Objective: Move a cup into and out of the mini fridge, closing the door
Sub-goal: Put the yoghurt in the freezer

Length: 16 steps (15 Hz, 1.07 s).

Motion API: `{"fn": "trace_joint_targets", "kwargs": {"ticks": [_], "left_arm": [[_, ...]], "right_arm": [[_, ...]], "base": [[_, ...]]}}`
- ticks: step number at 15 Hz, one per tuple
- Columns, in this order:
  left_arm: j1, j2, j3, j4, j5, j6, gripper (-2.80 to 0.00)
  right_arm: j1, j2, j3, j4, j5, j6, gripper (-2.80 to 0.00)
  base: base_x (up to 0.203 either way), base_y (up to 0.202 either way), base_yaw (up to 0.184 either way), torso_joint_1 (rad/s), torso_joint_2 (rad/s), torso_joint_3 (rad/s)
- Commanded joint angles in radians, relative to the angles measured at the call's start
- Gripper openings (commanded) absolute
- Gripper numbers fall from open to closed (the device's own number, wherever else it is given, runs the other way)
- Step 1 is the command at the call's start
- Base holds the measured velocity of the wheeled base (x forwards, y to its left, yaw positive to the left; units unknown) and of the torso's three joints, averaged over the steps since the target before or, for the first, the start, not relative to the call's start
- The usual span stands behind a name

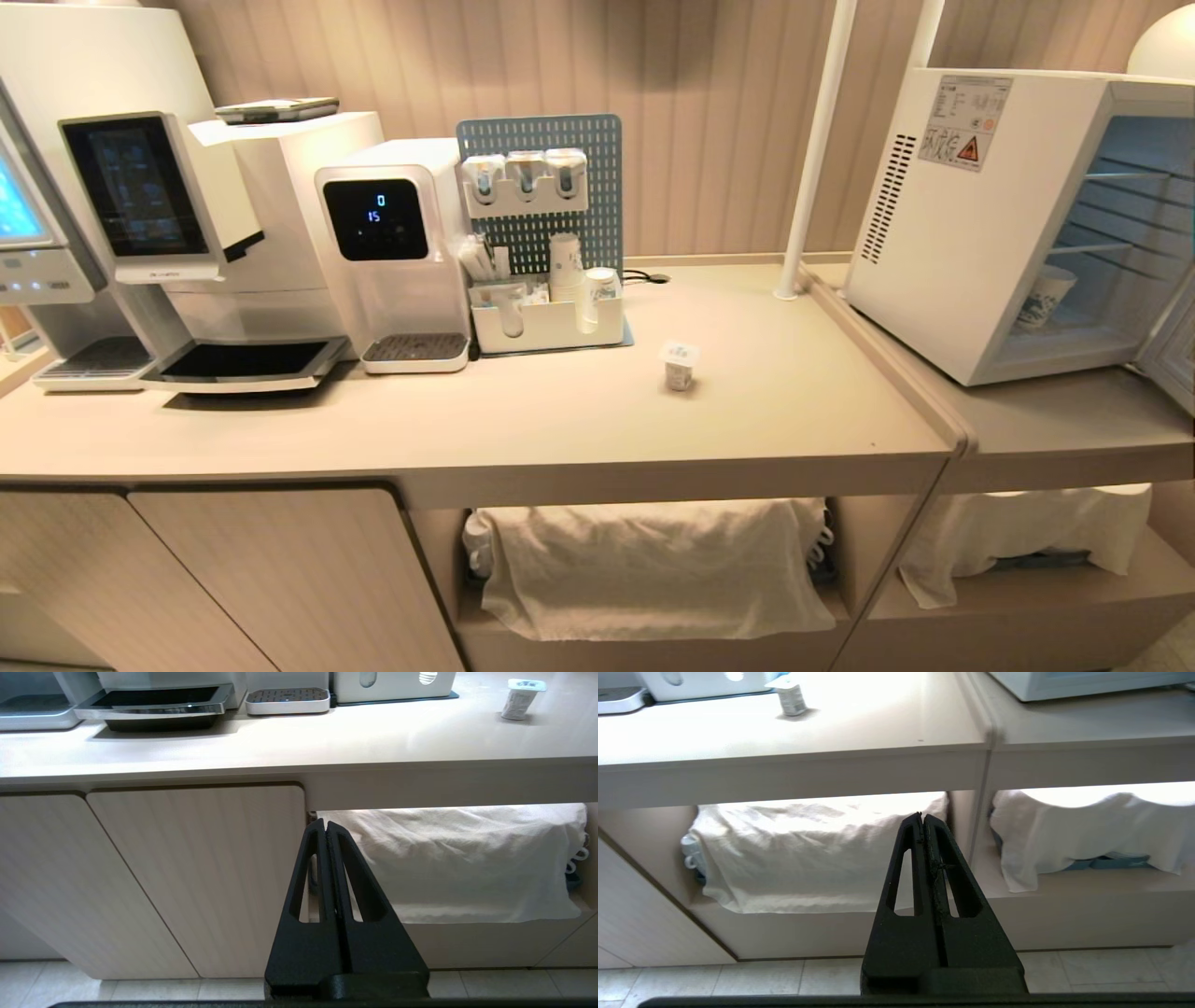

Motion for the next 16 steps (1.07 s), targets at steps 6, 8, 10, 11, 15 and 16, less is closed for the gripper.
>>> {"fn": "trace_joint_targets", "kwargs": {"ticks": [6, 8, 10, 11, 15, 16], "left_arm": [[0.000, 0.002, 0.002, -0.003, 0.000, 0.005, -2.80], [0.000, 0.002, 0.002, -0.003, 0.000, 0.005, -2.80], [0.000, 0.002, 0.002, -0.003, 0.000, 0.005, -2.80], [0.000, 0.002, 0.002, 0.001, 0.000, -0.001, -2.80], [0.000, 0.002, 0.002, 0.000, 0.000, -0.005, -2.80], [0.000, 0.002, 0.002, 0.000, 0.000, -0.003, -2.80]], "right_arm": [[0.000, 0.001, 0.000, 0.000, -0.001, 0.001, -2.80], [0.000, 0.001, 0.000, 0.000, 0.001, -0.001, -2.80], [0.000, 0.000, 0.002, 0.000, -0.001, -0.001, -2.80], [0.000, 0.000, 0.000, 0.000, 0.001, -0.001, -2.80], [0.000, 0.010, -0.102, 0.000, 0.000, -0.015, -2.80], [0.000, 0.041, -0.181, 0.015, -0.001, -0.015, -2.80]], "base": [[0.000, 0.046, 0.000, 0.001, 0.00, 0.001], [0.158, 0.002, -0.003, 0.001, 0.00, 0.002], [0.198, 0.000, -0.001, 0.002, 0.01, 0.000], [0.167, 0.000, 0.002, 0.002, 0.00, 0.005], [0.031, 0.000, 0.000, 0.003, 0.00, 0.001], [0.000, 0.000, 0.000, 0.000, 0.00, 0.000]]}}
